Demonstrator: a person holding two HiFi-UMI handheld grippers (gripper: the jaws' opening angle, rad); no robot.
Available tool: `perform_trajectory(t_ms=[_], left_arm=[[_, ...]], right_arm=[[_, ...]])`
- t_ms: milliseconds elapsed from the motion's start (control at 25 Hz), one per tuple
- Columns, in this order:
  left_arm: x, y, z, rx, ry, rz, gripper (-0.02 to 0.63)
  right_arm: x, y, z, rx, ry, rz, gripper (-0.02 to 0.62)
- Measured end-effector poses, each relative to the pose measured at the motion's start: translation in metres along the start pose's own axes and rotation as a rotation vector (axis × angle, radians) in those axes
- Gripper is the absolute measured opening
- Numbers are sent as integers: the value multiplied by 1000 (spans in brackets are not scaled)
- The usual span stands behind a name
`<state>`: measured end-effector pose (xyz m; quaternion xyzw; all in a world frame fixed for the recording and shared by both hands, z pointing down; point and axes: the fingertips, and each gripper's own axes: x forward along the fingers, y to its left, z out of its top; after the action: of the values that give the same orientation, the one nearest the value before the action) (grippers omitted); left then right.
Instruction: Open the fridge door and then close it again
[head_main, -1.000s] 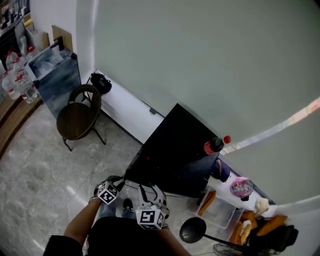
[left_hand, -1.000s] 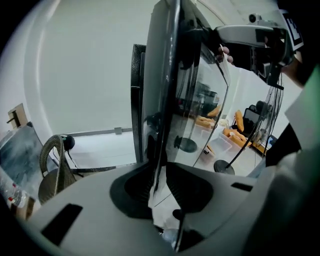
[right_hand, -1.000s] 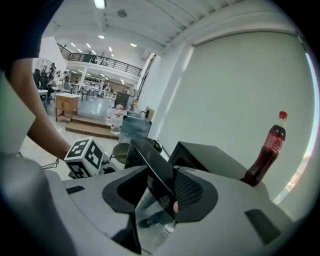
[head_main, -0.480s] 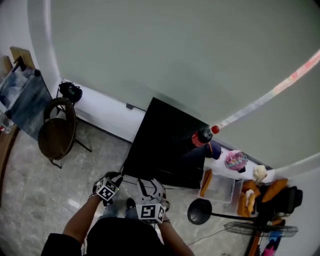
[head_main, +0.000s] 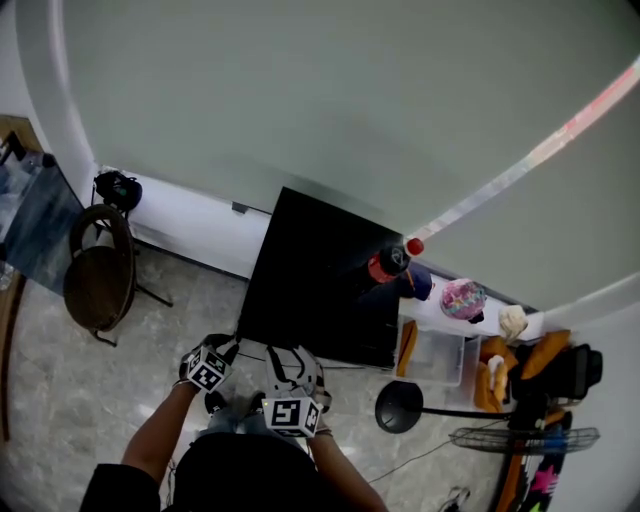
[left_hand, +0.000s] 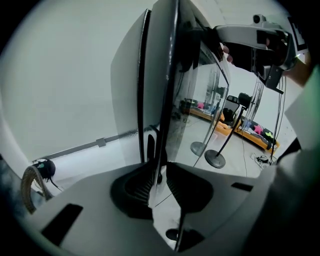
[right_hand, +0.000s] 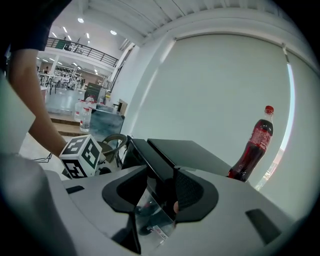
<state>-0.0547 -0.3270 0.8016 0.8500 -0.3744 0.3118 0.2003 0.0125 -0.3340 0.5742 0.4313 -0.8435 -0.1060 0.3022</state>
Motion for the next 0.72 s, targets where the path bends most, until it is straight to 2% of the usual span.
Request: perform_trajectory(t_ms=[120,320,440,560,720], left_arm=[[0,2,0,-4,7,21,78],[-3,2,-4,15,24,124,73],[-19,6,-2,0,9,184,52],[-57,0,18,-45,-70,200,24],[-113,-28,57,-84,-252,175,8]], right_arm=[[2,-1,2,7,-2,0,173],[-3,2,0,24,-20,29,166],[-15,0,0,63,-35,39,123],[-41,-8,-1,148,-75,28,84],[-83,-25,-10,269,-133,-7,26]])
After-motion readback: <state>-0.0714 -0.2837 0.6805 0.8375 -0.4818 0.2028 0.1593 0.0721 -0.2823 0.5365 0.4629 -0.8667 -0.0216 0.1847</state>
